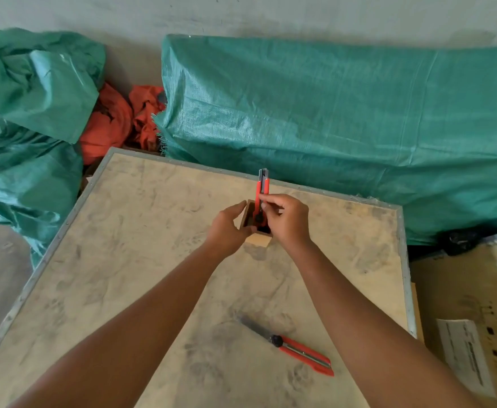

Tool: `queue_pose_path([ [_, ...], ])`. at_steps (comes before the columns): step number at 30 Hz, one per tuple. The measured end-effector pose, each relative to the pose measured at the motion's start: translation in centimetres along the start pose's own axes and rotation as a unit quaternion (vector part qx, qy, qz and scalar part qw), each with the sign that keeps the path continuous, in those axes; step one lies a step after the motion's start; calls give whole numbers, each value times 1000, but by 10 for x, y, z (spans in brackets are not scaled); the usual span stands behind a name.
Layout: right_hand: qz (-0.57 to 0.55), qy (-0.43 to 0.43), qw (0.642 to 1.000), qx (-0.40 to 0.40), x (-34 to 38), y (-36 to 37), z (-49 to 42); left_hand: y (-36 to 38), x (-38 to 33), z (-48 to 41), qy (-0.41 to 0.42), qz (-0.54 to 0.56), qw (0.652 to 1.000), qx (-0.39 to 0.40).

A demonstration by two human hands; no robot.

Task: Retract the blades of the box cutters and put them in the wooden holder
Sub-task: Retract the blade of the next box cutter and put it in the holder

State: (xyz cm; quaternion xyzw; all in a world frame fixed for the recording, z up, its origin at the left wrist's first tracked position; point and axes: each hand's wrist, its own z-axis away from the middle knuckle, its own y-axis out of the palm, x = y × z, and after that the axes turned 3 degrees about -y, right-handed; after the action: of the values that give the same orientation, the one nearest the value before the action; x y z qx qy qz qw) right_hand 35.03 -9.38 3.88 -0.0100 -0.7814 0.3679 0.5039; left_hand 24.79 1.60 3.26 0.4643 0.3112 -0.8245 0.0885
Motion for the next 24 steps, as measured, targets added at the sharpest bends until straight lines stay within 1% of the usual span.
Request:
queue_pose_path([
  [4,28,-23,999,31,-8,11,4,7,12,-6,24,0,1000,13],
  [7,36,-26,998,40,-11,12,6,10,16,-6,9,-2,1000,4],
  [15,27,-15,999,20,-10,9,5,11,12,-3,11,-20,1000,-6],
  [19,22,-18,1000,12,-12,0,14,11,10,7,-14,-9,1000,-21],
  [24,17,-20,999,20,-12,-27,41,9,2,39,32,8,997,-66],
])
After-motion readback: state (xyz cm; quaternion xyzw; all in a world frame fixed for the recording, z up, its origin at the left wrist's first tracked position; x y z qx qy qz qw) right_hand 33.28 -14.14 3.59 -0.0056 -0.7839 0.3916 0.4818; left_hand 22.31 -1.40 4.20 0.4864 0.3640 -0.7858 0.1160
